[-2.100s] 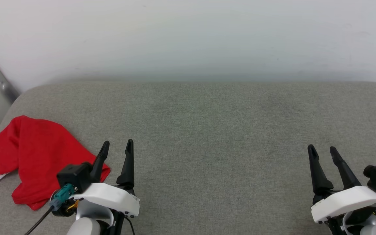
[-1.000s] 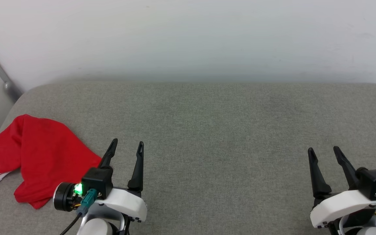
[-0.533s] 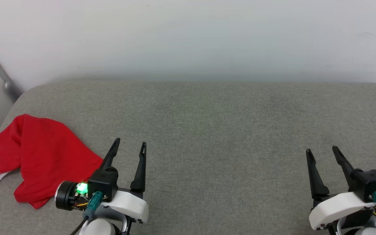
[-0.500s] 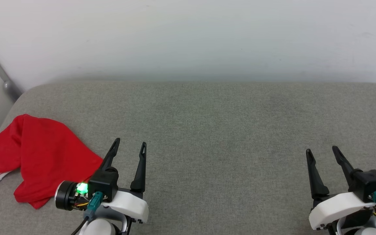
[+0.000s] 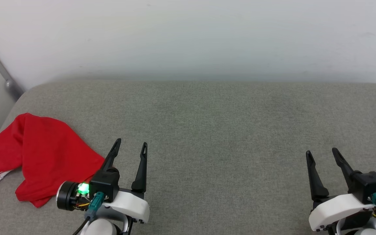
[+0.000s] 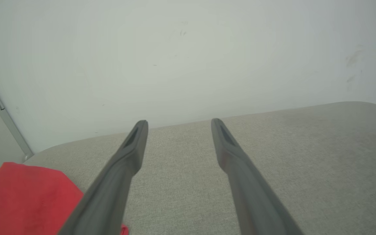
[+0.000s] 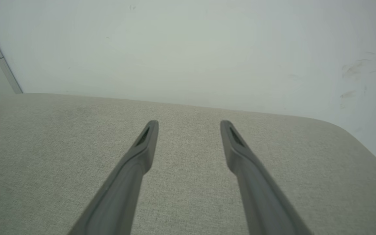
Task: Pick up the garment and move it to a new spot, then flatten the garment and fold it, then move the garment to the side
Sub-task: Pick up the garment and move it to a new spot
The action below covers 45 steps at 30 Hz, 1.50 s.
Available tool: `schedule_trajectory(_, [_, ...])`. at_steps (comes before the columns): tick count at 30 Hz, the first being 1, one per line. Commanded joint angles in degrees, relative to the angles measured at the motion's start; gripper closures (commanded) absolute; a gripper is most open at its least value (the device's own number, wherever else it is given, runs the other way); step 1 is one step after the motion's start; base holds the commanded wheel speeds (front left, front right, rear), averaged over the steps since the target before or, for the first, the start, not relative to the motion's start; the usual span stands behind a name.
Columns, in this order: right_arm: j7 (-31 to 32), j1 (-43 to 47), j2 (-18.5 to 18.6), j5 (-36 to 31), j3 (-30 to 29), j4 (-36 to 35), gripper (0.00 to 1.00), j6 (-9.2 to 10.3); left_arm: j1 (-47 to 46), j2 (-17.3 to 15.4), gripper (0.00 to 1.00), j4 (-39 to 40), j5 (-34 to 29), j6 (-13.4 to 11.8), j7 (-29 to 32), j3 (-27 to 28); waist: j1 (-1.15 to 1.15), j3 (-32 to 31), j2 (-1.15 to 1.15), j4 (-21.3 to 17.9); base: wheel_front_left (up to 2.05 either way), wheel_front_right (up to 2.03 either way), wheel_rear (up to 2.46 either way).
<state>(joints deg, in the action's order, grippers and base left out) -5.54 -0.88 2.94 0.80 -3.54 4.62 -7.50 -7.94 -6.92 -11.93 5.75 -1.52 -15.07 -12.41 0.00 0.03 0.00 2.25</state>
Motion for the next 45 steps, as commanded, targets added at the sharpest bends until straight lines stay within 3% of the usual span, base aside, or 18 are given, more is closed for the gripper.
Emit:
schedule_trajectory(1, [-0.3, -0.17, -0.1, 0.15, -0.07, 0.18, 0.0, 0.02, -0.1, 0.05, 0.0, -0.18, -0.14, 0.27, -0.16, 0.24, 0.0, -0.04, 0.0, 0.07, 0.0, 0.0, 0.0])
schedule_trajectory(14, [-0.26, -0.62, -0.1, -0.04, -0.07, -0.69, 0.0, 0.02, -0.89, 1.61, 0.0, -0.19, 1.45, 0.84, -0.16, 2.37, 0.0, -0.08, 0.0, 4.36, 0.0, 0.0, 0.0])
schedule_trajectory(31, [0.62, -1.42, -0.09, 1.26, 4.12, -3.19, 0.0, 0.02, -0.36, 1.98, 0.0, -2.17, 2.62, 1.42, -0.16, 7.8, 0.0, 0.37, 0.0, 19.28, 0.0, 0.0, 0.0])
schedule_trajectory(45, [0.92, -2.14, -0.09, 1.73, 5.39, -2.88, 0.0, 0.02, 0.05, 1.76, 0.0, -1.82, 1.75, 1.22, -0.16, 11.27, 0.0, 1.08, 0.0, 21.41, 0.0, 0.0, 0.0])
